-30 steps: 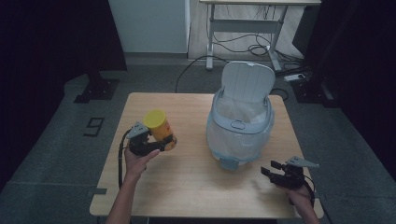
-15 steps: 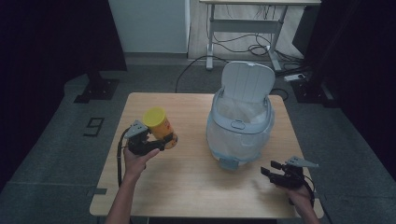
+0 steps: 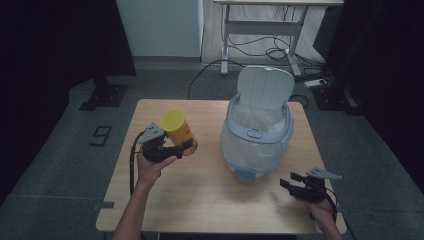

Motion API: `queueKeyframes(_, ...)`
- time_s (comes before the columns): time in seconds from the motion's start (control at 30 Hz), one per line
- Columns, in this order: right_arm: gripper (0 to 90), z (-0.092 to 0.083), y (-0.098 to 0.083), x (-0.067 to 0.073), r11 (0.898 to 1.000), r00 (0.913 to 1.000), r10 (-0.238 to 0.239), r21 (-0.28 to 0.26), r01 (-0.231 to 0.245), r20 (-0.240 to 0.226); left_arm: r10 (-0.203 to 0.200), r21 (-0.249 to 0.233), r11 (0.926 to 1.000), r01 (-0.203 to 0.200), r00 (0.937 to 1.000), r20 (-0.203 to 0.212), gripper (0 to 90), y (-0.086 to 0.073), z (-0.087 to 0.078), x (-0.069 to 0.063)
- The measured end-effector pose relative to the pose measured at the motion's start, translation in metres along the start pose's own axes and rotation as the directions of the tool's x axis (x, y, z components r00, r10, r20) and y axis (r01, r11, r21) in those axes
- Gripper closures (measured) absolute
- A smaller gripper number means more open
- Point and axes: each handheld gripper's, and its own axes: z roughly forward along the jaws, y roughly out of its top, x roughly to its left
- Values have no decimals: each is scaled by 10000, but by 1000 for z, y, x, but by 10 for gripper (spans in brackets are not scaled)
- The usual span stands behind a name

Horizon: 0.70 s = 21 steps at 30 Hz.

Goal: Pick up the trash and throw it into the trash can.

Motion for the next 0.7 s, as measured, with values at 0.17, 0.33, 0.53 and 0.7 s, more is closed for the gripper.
queueKeyframes(0.17, 366, 1, 0, 1, 10000, 10000, -30, 51, 30, -23, 48, -136, 9999, -45, 9996, 270, 236, 12, -1, -6)
queueKeyframes(0.33, 367, -1, 0, 0, 10000, 10000, 35, 11, -35, -5, 181, -145, 9997, -175, 9992, 361, 236, 21, -1, -11)
queueKeyframes(0.53, 367, -1, 0, -1, 10000, 10000, 60, 56, -60, 2, 286, -230, 9994, -273, 9978, 593, 236, 37, -3, -17)
queueKeyframes(0.7, 367, 0, 0, 0, 10000, 10000, 27, 77, -27, -1, 310, -260, 9992, -290, 9962, 817, 236, 47, -3, -21)
